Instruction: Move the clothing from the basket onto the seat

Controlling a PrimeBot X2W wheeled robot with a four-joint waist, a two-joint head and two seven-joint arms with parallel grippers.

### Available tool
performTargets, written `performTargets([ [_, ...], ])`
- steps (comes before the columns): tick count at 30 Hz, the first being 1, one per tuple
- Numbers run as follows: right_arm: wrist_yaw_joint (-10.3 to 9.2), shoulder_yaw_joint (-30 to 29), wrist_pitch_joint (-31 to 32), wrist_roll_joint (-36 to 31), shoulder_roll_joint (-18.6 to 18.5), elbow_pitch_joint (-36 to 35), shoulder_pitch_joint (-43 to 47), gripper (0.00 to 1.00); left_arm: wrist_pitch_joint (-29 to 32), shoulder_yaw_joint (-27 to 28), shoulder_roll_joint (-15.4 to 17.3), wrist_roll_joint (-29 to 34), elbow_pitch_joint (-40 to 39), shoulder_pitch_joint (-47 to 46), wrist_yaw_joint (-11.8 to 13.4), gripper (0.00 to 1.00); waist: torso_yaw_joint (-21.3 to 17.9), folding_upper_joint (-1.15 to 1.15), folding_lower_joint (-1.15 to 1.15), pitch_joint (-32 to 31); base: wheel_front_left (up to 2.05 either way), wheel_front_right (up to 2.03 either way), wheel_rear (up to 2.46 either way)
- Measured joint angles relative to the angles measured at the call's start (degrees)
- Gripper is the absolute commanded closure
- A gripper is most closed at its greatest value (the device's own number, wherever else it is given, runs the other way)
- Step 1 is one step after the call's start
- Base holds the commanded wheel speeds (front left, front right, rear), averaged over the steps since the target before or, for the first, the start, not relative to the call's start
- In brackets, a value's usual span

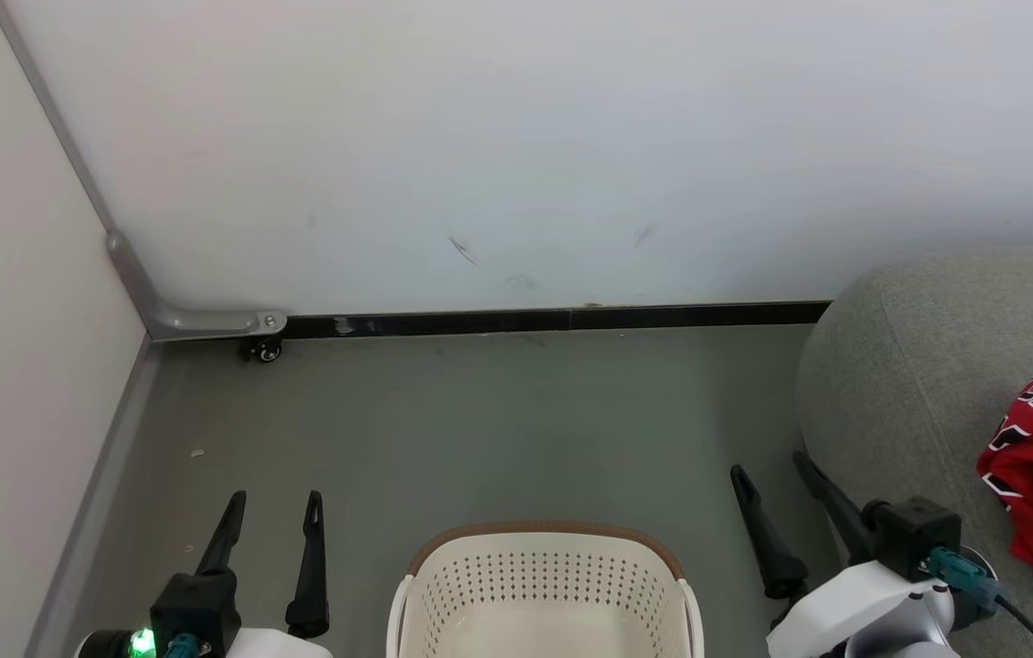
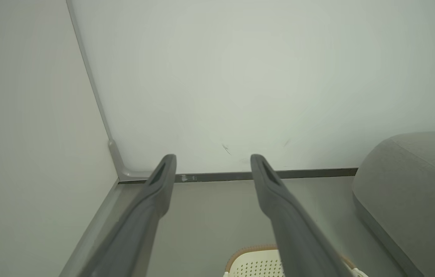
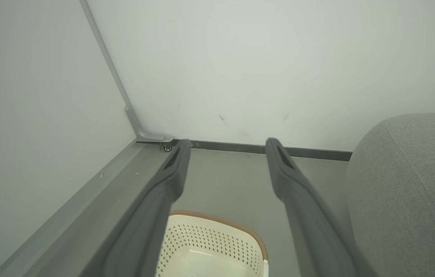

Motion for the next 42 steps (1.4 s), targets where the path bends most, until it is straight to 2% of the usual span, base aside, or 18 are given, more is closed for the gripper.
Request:
performTargets([
  [8, 0.00, 0.02, 0.71, 0.01, 0.01, -1.33, 1.05, 0.00, 0.00, -0.36, 1.31, 2.46, 1.35, -0.41, 1.11, 0.00, 0.08, 0.00, 0.00, 0.07, 0.00, 0.00, 0.00],
  [18, 0.00, -0.19, 1.30, 0.10, 0.01, -2.53, 2.09, 0.00, 0.01, -0.43, 0.86, 2.47, 3.07, -0.57, 2.01, 0.00, -0.11, 0.00, 0.00, -0.10, 0.00, 0.00, 0.00],
  [42, 0.00, -0.23, 2.32, 0.51, 0.02, -4.72, 3.52, 0.00, 0.01, -0.64, 0.85, 2.40, 4.58, -1.43, 1.91, 0.00, -0.38, 0.00, 0.00, -0.20, 0.00, 0.00, 0.00],
])
